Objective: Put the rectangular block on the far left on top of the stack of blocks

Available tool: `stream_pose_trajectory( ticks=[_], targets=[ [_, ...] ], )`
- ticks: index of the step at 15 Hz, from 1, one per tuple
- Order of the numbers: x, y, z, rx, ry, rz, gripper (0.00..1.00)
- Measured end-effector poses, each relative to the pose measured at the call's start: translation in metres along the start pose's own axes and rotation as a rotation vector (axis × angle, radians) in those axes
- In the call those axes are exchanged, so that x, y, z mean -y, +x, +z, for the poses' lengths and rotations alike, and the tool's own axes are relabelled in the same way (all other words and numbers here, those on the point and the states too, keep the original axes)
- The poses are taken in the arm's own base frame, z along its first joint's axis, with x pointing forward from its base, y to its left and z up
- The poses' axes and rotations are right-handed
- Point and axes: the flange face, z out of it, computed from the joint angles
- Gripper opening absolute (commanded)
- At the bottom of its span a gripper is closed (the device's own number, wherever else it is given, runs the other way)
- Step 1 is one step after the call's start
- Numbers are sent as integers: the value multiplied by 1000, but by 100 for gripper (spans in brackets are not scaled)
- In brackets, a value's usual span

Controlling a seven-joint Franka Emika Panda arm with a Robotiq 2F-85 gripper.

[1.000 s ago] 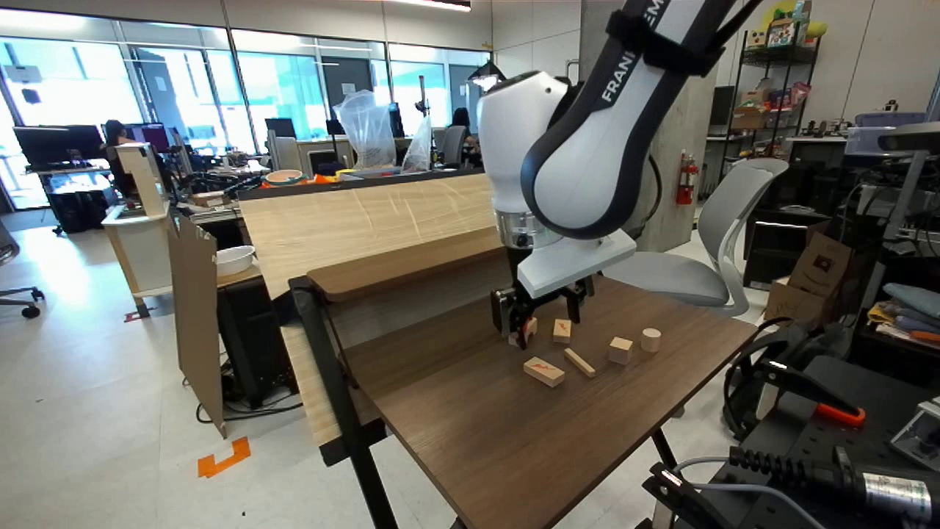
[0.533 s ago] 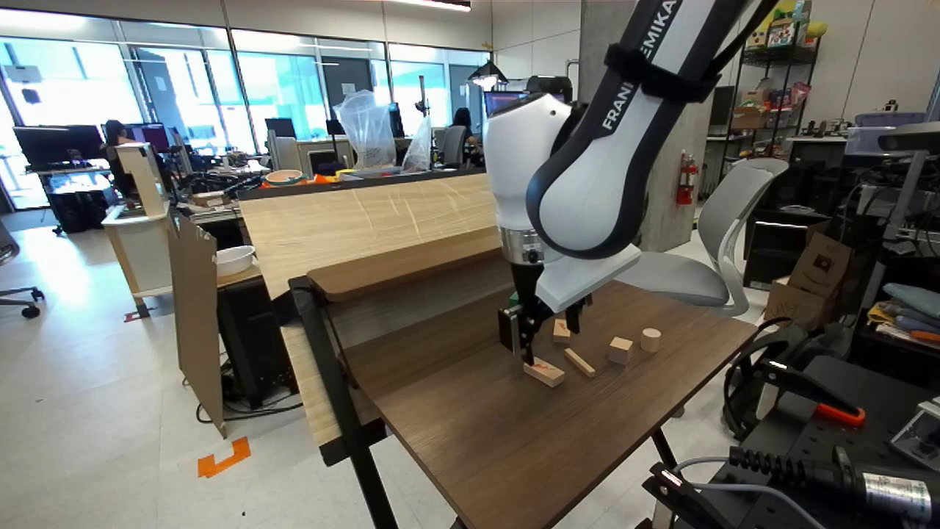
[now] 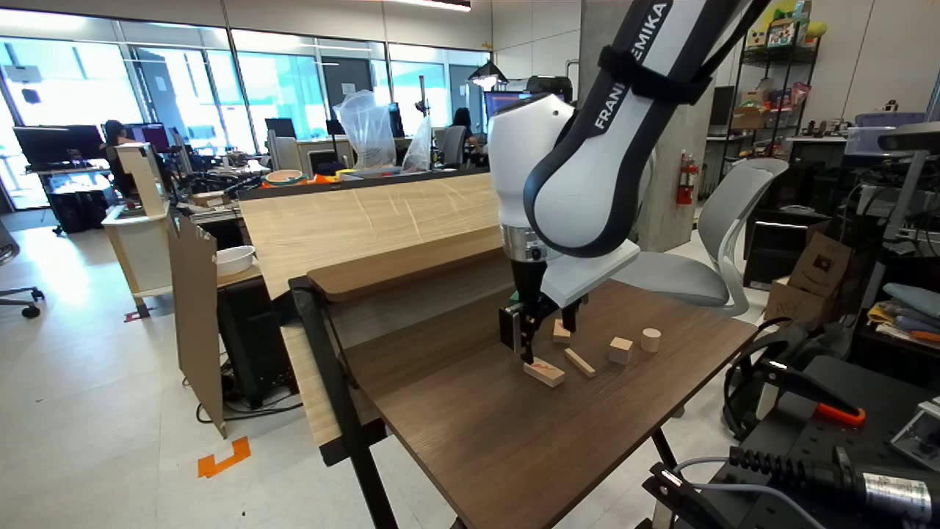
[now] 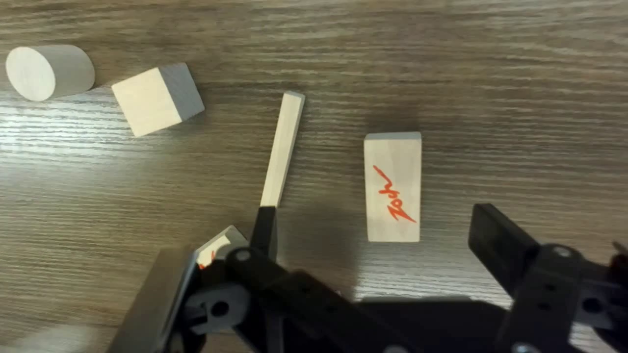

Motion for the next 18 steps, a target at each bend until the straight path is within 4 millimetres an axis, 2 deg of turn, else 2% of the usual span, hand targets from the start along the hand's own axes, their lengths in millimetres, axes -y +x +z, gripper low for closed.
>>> stream_pose_trajectory(
  ticks=[6, 10, 13, 18],
  targets=[
    [-10, 9, -3, 29, 147, 28, 100],
    [-19, 13, -3, 40, 171, 48, 100],
    [-19, 11, 6, 67, 167, 48, 100],
    [-16, 6, 34, 105, 162, 46, 100]
  ],
)
